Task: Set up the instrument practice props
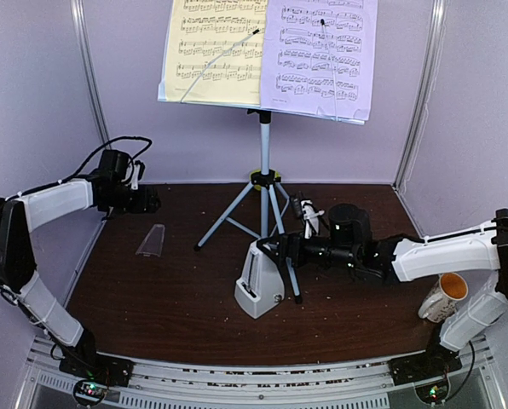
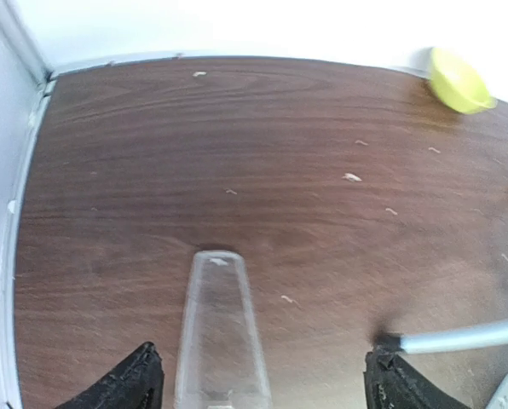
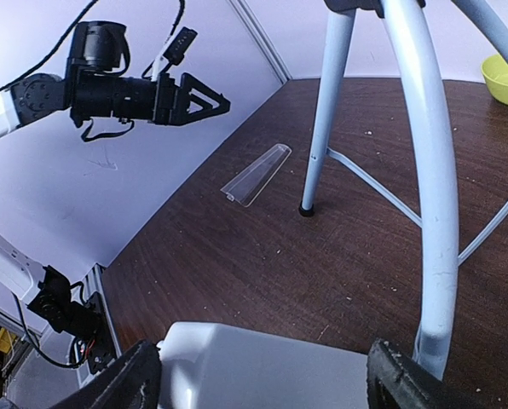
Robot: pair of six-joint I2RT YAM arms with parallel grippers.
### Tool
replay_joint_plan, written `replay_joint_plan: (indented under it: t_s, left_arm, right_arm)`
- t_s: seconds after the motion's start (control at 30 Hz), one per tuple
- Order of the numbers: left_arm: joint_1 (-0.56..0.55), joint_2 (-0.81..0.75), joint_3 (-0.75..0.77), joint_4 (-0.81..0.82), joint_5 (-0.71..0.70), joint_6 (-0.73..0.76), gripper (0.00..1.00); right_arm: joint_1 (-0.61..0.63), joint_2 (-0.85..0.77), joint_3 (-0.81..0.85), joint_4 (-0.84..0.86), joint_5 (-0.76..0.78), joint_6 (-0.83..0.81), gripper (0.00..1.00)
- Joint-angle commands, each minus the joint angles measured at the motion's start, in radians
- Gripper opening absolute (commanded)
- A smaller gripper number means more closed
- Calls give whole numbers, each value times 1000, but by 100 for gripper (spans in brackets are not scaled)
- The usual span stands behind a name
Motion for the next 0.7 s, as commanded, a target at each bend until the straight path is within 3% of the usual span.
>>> replay_joint_plan:
  t_s: [0.0,0.33,0.67]
  left_arm:
    - [-96,-134,-178,155,24,-11,83]
    - [-300,-446,-562,470,117,-42,78]
    - [-586,-421,-680,774,26,-64,57]
  right_arm:
    - [8,-3,-3,-160,-8,-34,84]
    - [17,-47,29,-175,-28,-37,87]
    - [26,-123,47,-201,-50,-36,87]
